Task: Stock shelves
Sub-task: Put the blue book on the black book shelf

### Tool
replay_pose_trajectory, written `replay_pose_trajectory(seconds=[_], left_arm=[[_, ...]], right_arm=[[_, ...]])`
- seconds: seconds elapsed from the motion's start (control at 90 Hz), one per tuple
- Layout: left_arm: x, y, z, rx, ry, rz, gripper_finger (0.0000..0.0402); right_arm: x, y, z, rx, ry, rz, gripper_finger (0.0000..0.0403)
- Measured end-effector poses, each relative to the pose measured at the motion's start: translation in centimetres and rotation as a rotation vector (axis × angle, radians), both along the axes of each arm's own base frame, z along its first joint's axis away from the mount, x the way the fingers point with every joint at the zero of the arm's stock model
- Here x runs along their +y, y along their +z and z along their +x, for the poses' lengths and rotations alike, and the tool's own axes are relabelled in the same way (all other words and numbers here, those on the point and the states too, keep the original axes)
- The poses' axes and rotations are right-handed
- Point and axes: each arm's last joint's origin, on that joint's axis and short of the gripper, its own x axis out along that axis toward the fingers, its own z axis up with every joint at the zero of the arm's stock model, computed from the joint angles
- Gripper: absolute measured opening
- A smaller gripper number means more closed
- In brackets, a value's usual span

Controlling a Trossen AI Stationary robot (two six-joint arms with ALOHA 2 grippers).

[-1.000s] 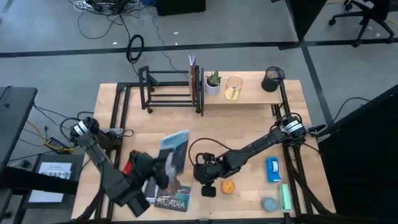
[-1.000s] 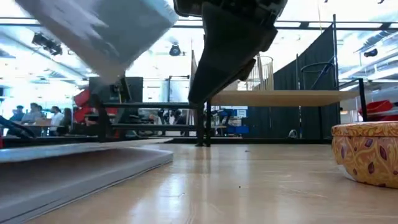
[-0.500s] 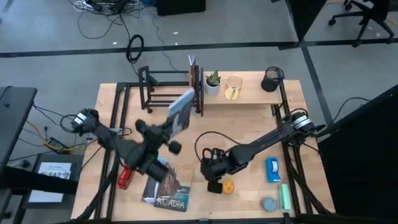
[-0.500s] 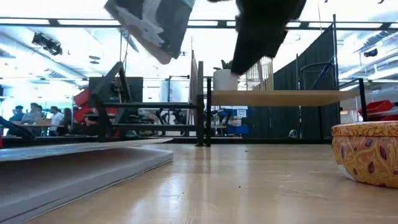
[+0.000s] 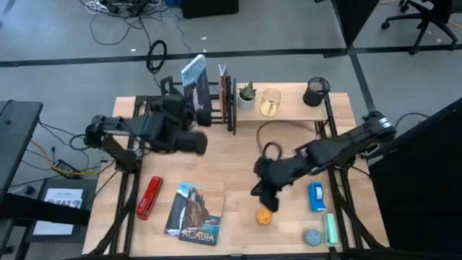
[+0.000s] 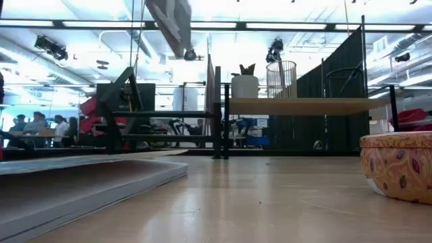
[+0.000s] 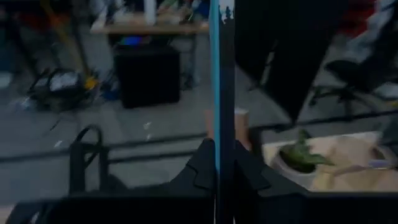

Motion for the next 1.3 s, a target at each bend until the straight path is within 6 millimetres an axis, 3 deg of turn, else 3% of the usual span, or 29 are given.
replay_pose_trajectory(seconds=[0.267, 0.522, 0.778, 1.011, 1.3], left_arm=[[6.9, -3.2, 3.2, 0.071, 0.091, -0.148, 0.0000], [11.5, -6.6, 4.7, 0.161, 0.168, -0.139, 0.0000], [14.3, -9.4, 6.8, 0.139, 0.052, -0.141, 0.0000], [14.9, -11.2, 6.6, 0.166, 0.038, -0.173, 0.0000], [15.0, -12.8, 7.1, 0.105, 0.013, -0.172, 0.0011]], right_arm=[[-4.4, 5.5, -6.2, -0.193, -0.032, 0.004, 0.0000], [-7.9, 7.8, -9.8, -0.301, -0.172, 0.032, 0.0000], [-9.6, 8.0, -9.4, -0.315, -0.348, 0.062, 0.0000], [-10.8, 7.9, -8.4, -0.333, -0.467, 0.072, 0.0000], [-11.8, 7.8, -7.4, -0.333, -0.445, 0.070, 0.0000]])
